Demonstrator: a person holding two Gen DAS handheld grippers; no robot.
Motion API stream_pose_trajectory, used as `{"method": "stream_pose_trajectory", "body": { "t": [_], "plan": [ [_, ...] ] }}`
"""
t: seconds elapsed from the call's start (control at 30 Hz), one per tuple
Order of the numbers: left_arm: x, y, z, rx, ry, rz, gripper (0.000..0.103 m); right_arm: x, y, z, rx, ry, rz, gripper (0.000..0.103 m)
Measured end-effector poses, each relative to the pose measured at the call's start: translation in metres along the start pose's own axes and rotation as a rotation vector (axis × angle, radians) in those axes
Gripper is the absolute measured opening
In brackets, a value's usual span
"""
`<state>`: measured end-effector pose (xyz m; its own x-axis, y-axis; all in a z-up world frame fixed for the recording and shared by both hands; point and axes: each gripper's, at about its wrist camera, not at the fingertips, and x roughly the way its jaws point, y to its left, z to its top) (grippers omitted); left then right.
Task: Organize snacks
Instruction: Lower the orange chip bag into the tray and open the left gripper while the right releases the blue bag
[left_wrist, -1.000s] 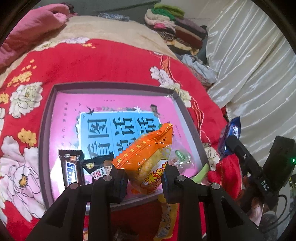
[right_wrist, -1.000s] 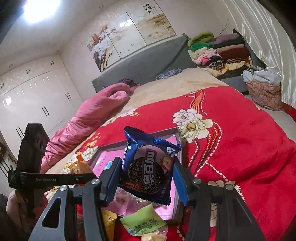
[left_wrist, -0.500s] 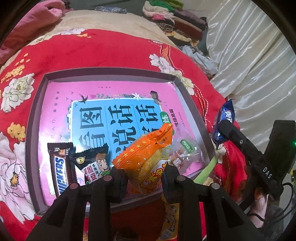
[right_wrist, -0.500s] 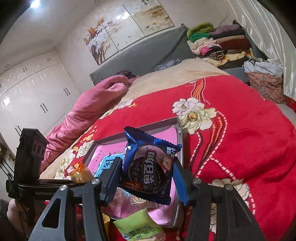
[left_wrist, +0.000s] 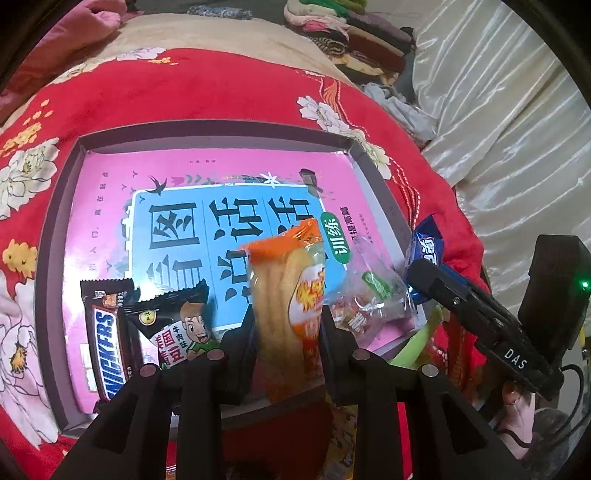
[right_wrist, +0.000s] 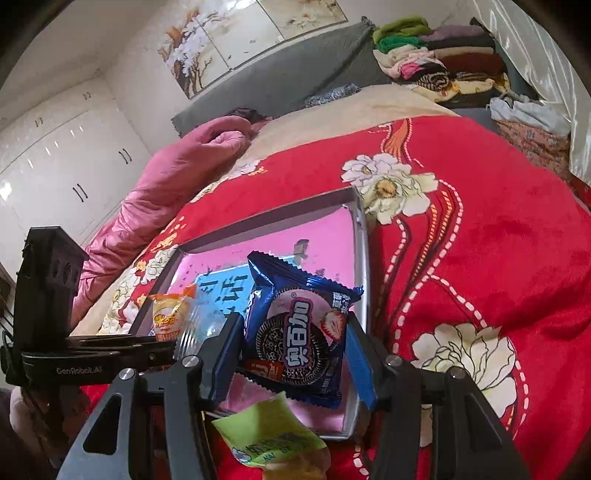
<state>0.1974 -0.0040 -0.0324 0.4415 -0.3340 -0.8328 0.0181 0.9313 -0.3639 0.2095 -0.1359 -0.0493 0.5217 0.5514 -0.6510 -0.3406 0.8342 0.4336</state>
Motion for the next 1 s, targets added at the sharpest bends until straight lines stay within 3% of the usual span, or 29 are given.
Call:
{"method": "stream_pose_trajectory", "body": {
  "t": [0.57, 1.0],
  "plan": [
    [-0.002, 0.01, -0.004, -0.017, -0.007, 0.011, 0.029, 0.008, 0.006, -0.004, 0.003, 0.036, 0.068, 0.054],
    [-0.007, 0.009, -0.007, -0.01, -0.017, 0.028, 0.029, 0.007, 0.014, -0.009, -0.044, 0.06, -0.004, 0.054]
  ]
}}
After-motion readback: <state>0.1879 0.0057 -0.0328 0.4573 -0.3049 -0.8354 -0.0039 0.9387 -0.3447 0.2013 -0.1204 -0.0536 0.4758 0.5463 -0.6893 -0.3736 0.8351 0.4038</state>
